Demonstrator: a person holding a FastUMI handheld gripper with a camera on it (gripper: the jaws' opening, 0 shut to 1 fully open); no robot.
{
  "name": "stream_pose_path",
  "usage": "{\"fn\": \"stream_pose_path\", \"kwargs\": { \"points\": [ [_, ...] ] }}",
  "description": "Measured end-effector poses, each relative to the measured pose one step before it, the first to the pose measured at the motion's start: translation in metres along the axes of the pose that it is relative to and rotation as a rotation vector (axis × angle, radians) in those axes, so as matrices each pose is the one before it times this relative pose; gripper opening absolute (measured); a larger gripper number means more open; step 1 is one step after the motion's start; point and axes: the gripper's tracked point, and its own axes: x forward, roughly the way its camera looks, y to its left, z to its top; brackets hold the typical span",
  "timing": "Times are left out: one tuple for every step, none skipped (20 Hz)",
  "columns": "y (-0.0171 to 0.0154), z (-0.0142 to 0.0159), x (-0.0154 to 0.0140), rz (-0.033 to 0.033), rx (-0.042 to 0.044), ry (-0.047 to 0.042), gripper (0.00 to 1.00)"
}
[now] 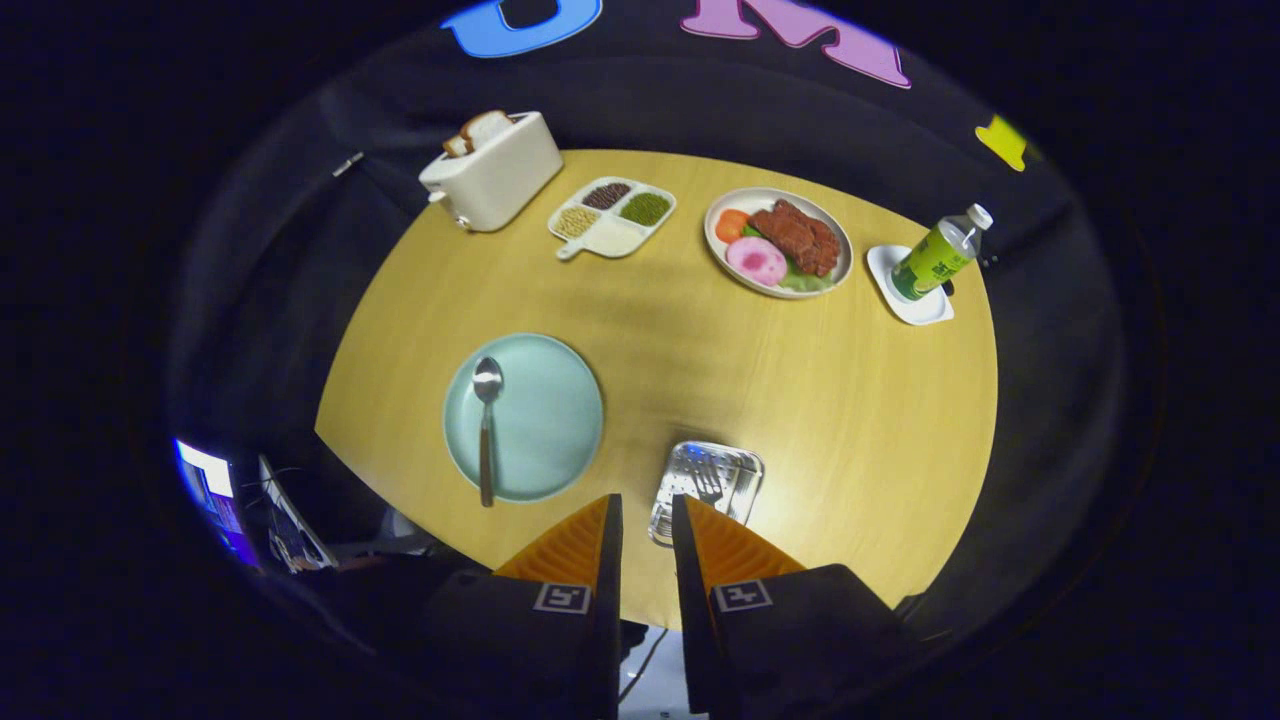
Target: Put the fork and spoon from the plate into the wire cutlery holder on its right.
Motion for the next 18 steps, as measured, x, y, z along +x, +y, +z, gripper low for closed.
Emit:
{"fn": "stream_pose_path", "kwargs": {
  "points": [
    [0.01724,0.00072,0.00720,0.02150,-0.00203,-0.01522,0.30],
    [0.01582,-0.00160,0.00888,0.01709,-0.00443,-0.01240,0.30],
    [0.01550,-0.00298,0.01204,0.01460,-0.00654,-0.00193,0.30],
    [0.01280,-0.00543,0.01295,0.00850,-0.00365,0.00188,0.30],
    [0.01427,-0.00676,0.01389,0.01535,-0.00511,0.00764,0.30],
    [0.01347,-0.00692,0.01340,0.01672,-0.00975,0.00912,0.30],
    [0.00790,-0.00560,0.01407,-0.00572,-0.01570,0.00530,0.30],
    [0.00438,-0.00586,0.01434,-0.01101,-0.02417,0.01026,0.30],
    [0.00547,-0.00548,0.01336,-0.01086,-0.01868,0.01012,0.30],
    [0.00826,-0.00691,0.01302,0.00089,-0.00815,0.01426,0.31],
    [0.00913,-0.00389,0.01109,0.00957,0.00224,0.01059,0.30],
    [0.00560,-0.00181,0.00725,-0.00086,-0.00129,-0.00052,0.30],
    [0.00333,-0.00096,0.00814,-0.00806,-0.00583,0.00101,0.30],
    [0.00080,-0.00100,0.00568,-0.01191,-0.00492,-0.00226,0.30],
    [0.00151,-0.00137,0.00526,-0.01141,0.00183,0.00106,0.30],
    [0.00044,-0.00089,0.00540,-0.00669,0.00723,0.00034,0.30],
    [0.00084,-0.00048,0.00468,-0.00879,0.00663,0.00233,0.30],
    [-0.00003,-0.00183,0.00406,-0.00790,0.00476,0.00804,0.30]
  ]
}}
